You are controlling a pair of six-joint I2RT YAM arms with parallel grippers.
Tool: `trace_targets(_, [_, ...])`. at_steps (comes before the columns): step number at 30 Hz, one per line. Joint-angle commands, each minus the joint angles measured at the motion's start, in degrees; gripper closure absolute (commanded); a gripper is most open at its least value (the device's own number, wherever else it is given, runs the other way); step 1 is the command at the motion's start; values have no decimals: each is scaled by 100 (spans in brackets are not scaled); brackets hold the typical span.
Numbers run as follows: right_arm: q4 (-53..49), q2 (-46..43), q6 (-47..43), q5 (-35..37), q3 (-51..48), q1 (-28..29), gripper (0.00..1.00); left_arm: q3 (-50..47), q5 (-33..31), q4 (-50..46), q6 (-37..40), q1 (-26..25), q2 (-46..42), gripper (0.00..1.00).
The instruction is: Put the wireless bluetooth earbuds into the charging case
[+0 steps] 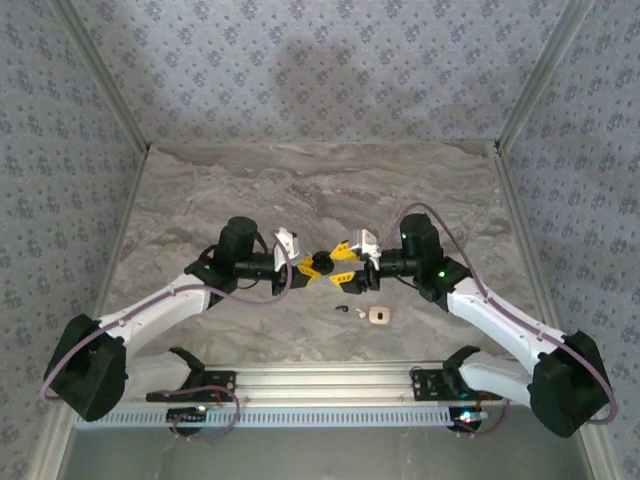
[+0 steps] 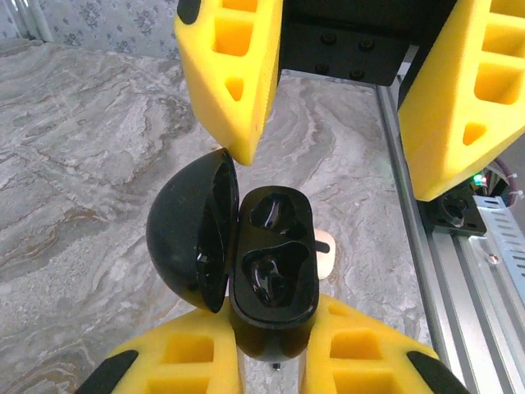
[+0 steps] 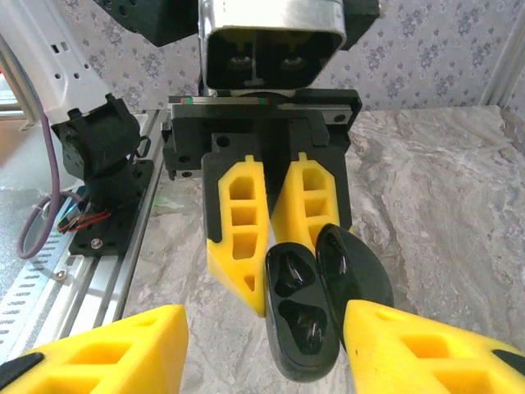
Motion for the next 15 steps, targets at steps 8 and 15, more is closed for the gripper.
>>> trace_targets(8, [-359,-569,1030,623,192,-180,42,-44,-491,395,-419,309,200,85])
trace_targets(15, [-1886,-569,2861,2689,786,-129,42,-700,-1303,1081,-1258,774,-95,85])
